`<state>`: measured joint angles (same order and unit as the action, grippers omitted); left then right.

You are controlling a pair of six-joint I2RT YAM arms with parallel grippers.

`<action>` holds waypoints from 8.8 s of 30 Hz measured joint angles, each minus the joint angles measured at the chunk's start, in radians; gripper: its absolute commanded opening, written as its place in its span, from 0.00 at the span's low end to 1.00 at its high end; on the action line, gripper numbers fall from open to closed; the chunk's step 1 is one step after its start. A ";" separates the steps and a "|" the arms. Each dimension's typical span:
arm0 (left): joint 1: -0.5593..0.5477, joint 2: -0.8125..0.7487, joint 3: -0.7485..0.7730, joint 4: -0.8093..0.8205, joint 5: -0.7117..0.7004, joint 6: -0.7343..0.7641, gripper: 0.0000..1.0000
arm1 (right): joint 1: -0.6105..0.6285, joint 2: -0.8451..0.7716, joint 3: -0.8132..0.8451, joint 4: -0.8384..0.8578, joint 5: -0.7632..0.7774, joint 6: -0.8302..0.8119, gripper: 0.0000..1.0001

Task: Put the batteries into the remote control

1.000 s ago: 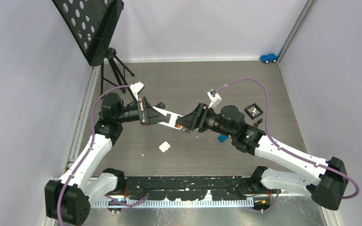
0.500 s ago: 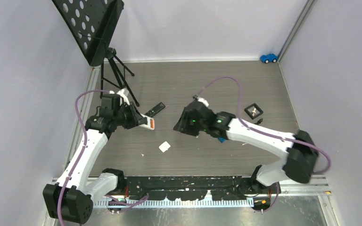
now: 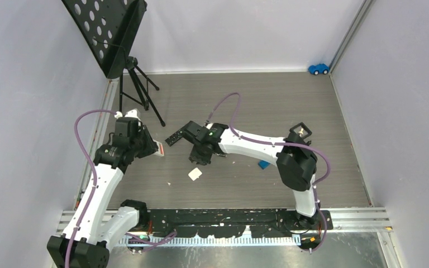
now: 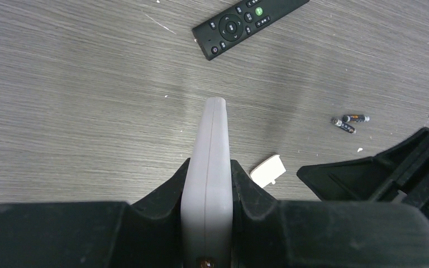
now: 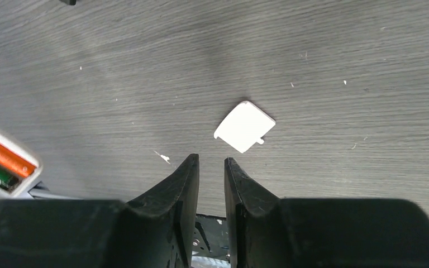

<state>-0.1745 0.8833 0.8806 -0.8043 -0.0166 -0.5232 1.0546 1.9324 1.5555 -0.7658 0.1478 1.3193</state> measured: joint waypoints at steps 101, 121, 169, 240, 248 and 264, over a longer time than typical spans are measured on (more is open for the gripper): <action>0.000 0.088 -0.144 0.803 1.187 -0.702 0.00 | -0.172 -0.795 -0.649 0.951 -0.439 0.009 0.00; 0.000 0.087 -0.175 0.869 1.188 -0.767 0.00 | -0.203 -0.788 -0.690 1.028 -0.443 0.058 0.00; 0.006 0.098 -0.216 0.904 1.159 -0.852 0.00 | -0.254 -0.867 -0.750 0.858 -0.449 -0.002 0.29; -0.073 0.046 -0.140 0.776 1.066 -0.646 0.00 | -0.273 -0.759 -0.818 1.116 -0.559 -0.147 0.75; -0.074 0.009 -0.088 0.734 1.147 -0.516 0.00 | -0.280 -0.893 -0.787 1.004 -0.750 -0.357 0.78; -0.068 -0.074 -0.113 0.848 1.189 -0.442 0.00 | -0.279 -0.694 -0.465 0.672 -0.981 -0.708 0.27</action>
<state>-0.2420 0.8097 0.7681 0.0433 1.1721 -0.9653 0.7753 1.2385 1.0908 -0.0937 -0.8330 0.6113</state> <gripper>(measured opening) 0.223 0.333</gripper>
